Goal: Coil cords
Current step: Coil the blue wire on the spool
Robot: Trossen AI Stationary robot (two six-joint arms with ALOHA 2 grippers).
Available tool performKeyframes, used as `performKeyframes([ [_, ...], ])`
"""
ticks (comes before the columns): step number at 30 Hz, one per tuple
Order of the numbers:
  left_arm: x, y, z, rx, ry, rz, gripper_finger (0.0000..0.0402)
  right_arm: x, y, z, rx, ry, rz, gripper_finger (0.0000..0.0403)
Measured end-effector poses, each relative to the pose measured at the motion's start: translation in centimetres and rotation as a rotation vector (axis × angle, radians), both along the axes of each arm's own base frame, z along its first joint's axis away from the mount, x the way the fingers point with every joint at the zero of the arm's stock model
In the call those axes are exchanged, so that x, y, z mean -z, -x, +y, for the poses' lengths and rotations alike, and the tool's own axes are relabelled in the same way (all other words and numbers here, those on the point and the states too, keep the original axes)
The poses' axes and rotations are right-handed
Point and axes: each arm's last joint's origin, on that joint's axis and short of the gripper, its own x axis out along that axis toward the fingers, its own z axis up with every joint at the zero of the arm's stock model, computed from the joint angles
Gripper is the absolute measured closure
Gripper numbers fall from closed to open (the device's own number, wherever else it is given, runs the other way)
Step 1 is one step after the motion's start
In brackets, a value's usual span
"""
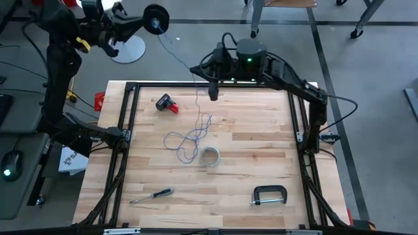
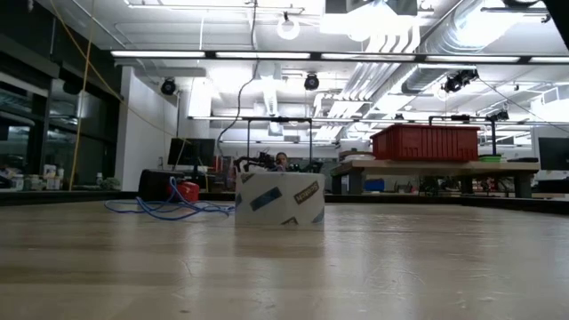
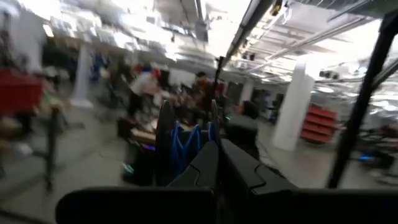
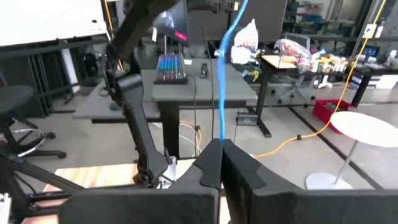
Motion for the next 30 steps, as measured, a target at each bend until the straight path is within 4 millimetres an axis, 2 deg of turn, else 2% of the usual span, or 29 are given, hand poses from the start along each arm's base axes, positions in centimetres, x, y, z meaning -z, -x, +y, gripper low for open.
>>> performKeyframes([
  [9,1.6,0.0,0.7,0.156,0.255,0.12,0.0401,-2.8,3.4,0.7,-0.002,0.045,-0.074,0.0403],
  [15,1.6,-0.8,1.2,0.265,0.316,0.127,0.0401,-3.5,3.9,0.7,0.0,0.069,-0.116,0.0403],
  [20,0.8,-1.4,1.8,0.273,0.26,0.065,0.0401,-3.4,3.5,0.8,-0.033,0.068,-0.127,0.0403],
  [24,-0.3,-1.8,1.9,0.309,0.203,-0.014,0.0401,-2.2,1.9,0.5,-0.026,0.065,-0.106,0.0395],
  [27,-1.0,-2.0,1.8,0.34,0.149,-0.067,0.0401,-1.7,0.8,0.2,-0.027,0.073,-0.122,0.0363],
  [30,-1.5,-2.2,1.3,0.358,0.102,-0.109,0.0401,-1.1,-0.3,0.0,-0.022,0.063,-0.139,0.0308],
])
